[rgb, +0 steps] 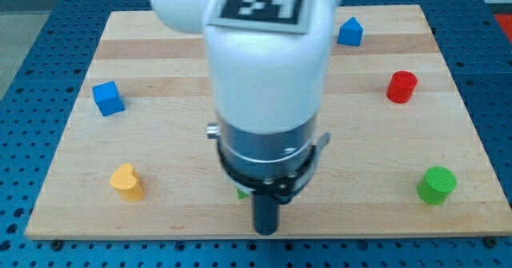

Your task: Move the green star to the center

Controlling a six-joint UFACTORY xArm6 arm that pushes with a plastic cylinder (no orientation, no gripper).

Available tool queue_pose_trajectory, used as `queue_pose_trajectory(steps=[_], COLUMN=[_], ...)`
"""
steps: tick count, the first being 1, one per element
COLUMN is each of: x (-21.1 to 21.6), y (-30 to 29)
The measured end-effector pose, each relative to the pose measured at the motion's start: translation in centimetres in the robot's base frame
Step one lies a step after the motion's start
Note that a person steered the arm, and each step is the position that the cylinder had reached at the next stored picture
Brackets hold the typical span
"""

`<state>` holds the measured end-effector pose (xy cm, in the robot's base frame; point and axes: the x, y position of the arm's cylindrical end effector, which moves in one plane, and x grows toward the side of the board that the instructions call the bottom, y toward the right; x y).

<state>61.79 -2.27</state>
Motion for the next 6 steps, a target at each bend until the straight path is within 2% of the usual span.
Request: queue_pose_trajectory(steps=[1, 2, 3, 4, 6], x=[-2.6, -6.2, -7.4, -4.2, -9.0], y=[-2.5, -2.6, -2.6, -2.5, 0.8])
